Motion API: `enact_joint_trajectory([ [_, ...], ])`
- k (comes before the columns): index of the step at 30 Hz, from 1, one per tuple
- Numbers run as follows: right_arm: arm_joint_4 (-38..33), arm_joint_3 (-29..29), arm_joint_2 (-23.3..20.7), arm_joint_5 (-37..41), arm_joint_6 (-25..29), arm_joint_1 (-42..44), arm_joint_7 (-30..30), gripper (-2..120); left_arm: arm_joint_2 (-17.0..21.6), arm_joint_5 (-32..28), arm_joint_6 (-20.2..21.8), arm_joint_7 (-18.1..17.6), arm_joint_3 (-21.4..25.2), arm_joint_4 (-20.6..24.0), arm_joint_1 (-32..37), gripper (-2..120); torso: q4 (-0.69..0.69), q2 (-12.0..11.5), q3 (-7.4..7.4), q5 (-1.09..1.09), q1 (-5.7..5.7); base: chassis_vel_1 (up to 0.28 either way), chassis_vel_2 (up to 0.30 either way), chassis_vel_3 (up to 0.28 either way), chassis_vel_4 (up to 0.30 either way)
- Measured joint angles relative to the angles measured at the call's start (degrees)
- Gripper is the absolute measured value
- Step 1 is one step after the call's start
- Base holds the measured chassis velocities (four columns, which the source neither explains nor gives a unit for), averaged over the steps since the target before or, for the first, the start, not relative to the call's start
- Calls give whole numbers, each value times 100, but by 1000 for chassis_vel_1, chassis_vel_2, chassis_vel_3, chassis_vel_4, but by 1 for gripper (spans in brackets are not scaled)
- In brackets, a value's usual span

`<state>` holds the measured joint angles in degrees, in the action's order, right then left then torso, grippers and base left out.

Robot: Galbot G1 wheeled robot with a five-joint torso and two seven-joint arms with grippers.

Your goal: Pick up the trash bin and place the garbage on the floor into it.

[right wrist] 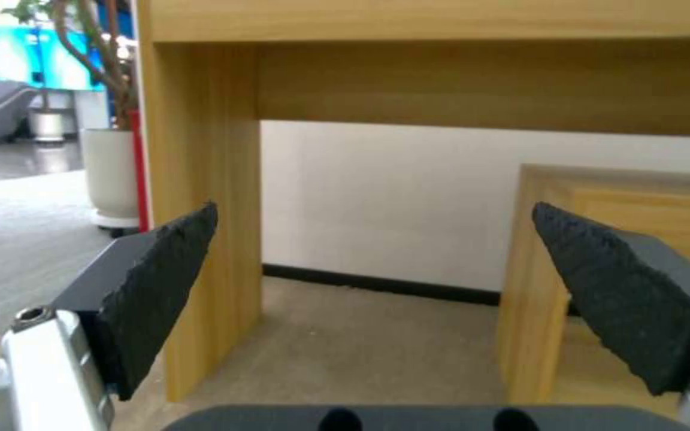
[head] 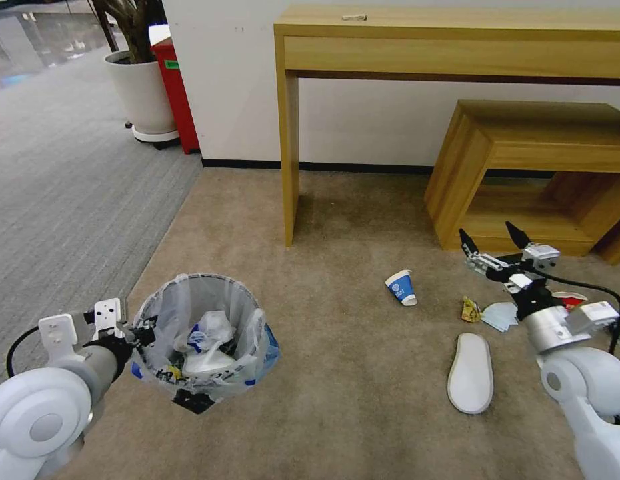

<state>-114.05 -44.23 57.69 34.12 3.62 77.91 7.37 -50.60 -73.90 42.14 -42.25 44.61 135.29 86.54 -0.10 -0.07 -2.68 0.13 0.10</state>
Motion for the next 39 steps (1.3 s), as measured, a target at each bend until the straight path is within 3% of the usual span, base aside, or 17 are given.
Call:
enact_joint_trajectory([
  [11, -21, -573, 228, -256, 81, 380, -345, 100, -72, 120, -1, 105, 72, 18, 50, 1, -1, 0, 0, 0, 0, 0, 0, 0, 0],
  [33, -66, -414, 484, -348, 195, 409, -295, 100, -57, 320, -12, 339, 8, -33, 76, 1, 0, 0, -1, 0, 0, -10, -10, -10, -13],
  [39, -75, -395, 465, -245, 462, 499, -494, 100, -66, 325, -15, 339, -9, -13, 92, 1, 0, 0, 0, 0, 0, -91, -91, -89, -91],
])
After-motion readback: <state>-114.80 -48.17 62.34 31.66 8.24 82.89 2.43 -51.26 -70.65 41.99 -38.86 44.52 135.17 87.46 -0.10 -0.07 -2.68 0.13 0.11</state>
